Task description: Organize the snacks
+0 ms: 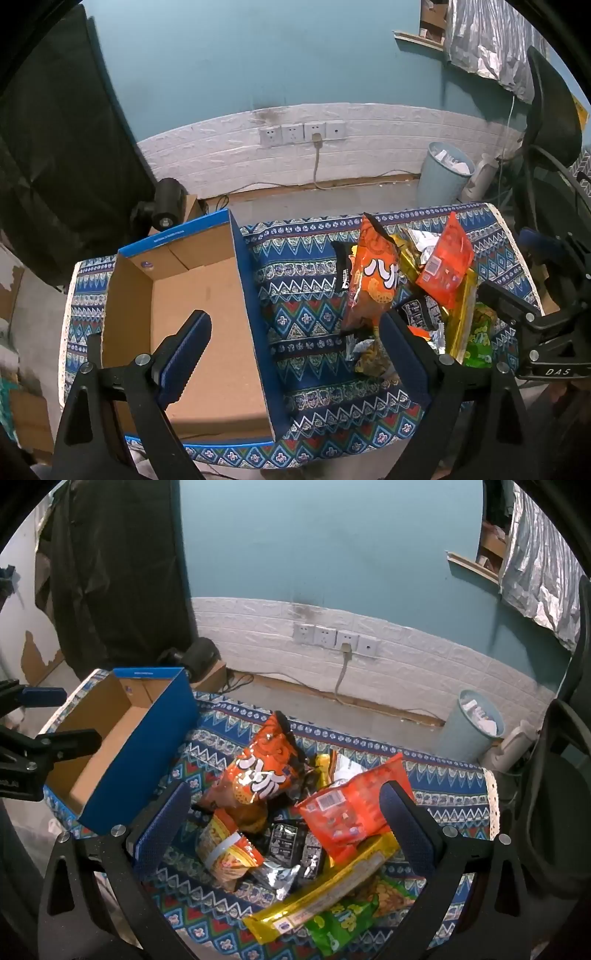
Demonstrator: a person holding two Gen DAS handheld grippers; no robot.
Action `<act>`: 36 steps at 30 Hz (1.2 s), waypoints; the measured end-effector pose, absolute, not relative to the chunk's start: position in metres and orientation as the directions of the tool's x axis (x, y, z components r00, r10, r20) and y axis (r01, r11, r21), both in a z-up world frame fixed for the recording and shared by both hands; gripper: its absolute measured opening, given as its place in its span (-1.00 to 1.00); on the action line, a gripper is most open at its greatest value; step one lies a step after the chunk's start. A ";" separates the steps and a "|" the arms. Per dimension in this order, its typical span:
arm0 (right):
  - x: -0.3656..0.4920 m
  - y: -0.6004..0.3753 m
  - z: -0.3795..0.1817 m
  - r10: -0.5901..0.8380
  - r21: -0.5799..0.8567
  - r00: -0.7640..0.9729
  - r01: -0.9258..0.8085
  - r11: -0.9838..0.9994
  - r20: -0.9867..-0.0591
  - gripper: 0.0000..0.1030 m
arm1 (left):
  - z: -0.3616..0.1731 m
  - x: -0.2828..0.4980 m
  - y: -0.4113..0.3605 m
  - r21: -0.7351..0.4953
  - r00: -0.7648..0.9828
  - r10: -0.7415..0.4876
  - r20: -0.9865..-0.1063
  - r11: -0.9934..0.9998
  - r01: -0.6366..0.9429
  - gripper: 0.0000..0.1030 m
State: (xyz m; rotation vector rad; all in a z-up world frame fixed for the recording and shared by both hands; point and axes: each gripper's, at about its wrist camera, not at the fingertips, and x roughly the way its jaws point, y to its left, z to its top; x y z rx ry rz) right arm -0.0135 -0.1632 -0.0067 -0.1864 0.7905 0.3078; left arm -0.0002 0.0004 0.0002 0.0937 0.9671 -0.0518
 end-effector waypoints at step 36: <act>-0.014 -0.160 -0.009 0.203 -0.051 0.661 -0.344 0.938 -0.722 0.94 | 0.002 -0.004 0.003 0.034 0.562 -0.022 -0.827 0.995 0.089 0.81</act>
